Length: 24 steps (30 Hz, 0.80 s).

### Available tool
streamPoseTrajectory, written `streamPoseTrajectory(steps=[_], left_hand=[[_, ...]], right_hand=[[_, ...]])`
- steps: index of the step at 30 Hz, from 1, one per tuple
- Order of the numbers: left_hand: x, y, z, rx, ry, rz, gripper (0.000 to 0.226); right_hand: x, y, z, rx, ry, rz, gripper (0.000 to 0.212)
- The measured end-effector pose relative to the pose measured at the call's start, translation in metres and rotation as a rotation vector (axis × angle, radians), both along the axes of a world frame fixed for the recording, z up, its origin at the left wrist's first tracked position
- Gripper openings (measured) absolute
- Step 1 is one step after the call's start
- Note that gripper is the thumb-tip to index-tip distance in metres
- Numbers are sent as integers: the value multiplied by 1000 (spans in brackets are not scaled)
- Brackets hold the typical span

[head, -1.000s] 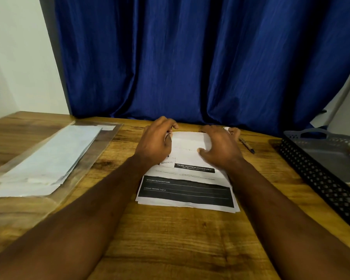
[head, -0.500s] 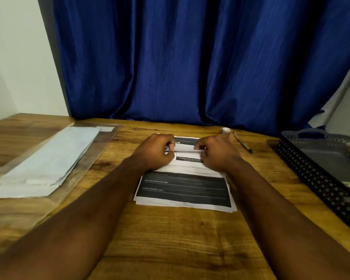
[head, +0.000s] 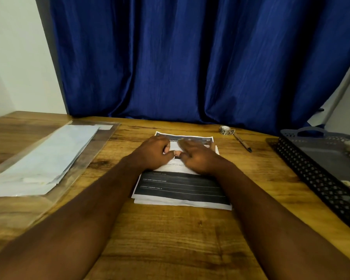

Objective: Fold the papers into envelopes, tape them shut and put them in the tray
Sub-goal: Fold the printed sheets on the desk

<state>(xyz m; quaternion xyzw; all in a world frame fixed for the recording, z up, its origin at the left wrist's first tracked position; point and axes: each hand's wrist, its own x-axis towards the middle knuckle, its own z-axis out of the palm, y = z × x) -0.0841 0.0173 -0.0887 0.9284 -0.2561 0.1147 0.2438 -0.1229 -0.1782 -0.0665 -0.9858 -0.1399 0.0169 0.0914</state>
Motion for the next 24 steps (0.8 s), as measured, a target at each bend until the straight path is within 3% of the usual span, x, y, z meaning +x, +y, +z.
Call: streamPoseTrajectory(steps=[6,14,19,24], left_hand=[[0,-3,3,94,31,74,32],[-2,-3,4,104,41,102,40],[0,-4,4,74,-6,123,35],[-2,-2,1,-64,-100,50,19]], right_hand=[[7,-2,-3,-121,93,-23,67],[17,-50,-5,-119,140,-255,73],[16,-48,-12,-63,35,-248,77],[9,-43,-6,44,-203,-207,86]])
